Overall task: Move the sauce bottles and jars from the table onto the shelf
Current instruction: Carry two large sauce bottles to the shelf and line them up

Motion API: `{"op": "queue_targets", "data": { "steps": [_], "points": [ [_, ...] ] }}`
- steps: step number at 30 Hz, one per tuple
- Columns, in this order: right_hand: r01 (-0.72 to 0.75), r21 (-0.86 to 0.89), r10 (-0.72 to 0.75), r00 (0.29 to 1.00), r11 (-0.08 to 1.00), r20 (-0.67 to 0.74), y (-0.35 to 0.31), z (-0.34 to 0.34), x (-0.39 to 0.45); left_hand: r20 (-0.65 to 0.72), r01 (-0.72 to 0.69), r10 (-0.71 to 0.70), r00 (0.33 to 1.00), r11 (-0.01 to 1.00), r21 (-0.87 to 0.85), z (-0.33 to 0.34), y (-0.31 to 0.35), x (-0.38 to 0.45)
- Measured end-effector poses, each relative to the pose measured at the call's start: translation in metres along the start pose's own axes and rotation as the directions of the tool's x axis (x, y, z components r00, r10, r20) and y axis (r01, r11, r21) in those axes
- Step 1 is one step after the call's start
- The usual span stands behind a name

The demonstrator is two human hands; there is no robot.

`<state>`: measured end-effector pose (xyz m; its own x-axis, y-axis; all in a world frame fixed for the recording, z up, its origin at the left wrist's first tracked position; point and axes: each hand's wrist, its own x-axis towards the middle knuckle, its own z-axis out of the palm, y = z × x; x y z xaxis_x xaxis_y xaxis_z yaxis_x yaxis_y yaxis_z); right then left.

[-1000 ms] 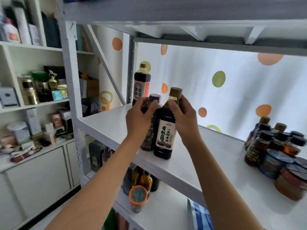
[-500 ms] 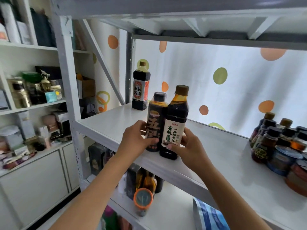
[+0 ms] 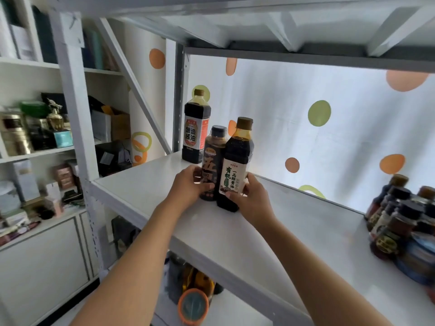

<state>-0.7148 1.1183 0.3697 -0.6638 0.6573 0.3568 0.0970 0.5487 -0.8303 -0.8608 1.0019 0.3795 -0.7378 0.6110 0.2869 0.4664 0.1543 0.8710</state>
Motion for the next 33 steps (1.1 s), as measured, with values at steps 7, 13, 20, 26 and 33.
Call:
{"op": "queue_targets", "data": {
  "steps": [7,13,20,26,33],
  "points": [
    [0.017,0.038,-0.017,1.0,0.999,0.002,0.023,0.011,0.058,-0.048,0.039,-0.038,0.998,0.999,0.01,0.018,-0.011,0.057],
    [0.018,0.034,-0.018,1.0,0.999,0.003,0.043,0.016,0.101,-0.027,0.041,-0.039,0.999,0.997,0.059,0.029,-0.018,0.1],
    [0.001,0.001,-0.001,0.999,1.0,-0.035,0.055,0.024,0.142,-0.057,0.042,-0.042,0.997,0.999,-0.012,0.046,-0.031,0.14],
    [0.003,-0.044,-0.005,0.999,0.999,-0.048,0.055,0.031,0.168,-0.161,-0.065,0.07,0.984,0.997,0.04,0.063,-0.045,0.151],
    [0.035,-0.064,-0.038,0.998,0.997,-0.046,0.069,0.039,0.185,-0.264,-0.039,0.077,0.961,0.989,0.144,0.069,-0.054,0.159]
  ]
}}
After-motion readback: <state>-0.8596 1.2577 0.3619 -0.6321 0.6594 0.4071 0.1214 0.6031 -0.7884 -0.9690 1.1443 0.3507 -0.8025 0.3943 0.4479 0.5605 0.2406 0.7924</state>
